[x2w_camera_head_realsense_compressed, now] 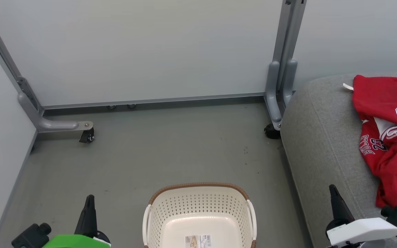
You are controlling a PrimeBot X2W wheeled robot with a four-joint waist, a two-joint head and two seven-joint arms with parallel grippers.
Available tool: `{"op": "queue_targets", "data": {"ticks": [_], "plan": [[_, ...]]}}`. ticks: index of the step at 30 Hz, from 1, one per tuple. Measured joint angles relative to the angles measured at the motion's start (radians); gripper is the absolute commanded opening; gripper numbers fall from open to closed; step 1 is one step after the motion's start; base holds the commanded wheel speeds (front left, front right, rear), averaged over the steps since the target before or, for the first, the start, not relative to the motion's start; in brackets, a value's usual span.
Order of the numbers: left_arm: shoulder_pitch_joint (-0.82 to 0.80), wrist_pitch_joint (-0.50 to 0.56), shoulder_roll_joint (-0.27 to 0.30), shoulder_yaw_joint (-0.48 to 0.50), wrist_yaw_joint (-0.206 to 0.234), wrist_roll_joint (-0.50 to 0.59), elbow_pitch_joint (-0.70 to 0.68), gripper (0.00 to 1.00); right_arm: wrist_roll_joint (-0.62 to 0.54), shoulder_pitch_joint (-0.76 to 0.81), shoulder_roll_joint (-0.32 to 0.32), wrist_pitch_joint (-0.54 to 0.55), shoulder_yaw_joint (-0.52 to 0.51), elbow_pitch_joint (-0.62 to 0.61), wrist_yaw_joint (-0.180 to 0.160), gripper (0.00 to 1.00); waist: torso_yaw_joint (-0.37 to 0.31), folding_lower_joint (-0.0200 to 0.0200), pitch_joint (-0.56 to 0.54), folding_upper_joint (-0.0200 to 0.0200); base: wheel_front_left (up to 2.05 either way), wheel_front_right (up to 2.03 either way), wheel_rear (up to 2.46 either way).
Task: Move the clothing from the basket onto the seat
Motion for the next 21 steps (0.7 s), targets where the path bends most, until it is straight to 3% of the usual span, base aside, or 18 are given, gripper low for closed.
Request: {"op": "queue_targets", "data": {"ticks": [21], "plan": [[-0.056, 0.068, 0.000, 0.047, -0.011, -0.261, 0.010, 0.00, 0.259, -0.064, -0.002, 0.063, -0.028, 0.016, 0.000, 0.00, -0.007, 0.0000, 0.027, 0.0000, 0.00, 0.00, 0.00]]}}
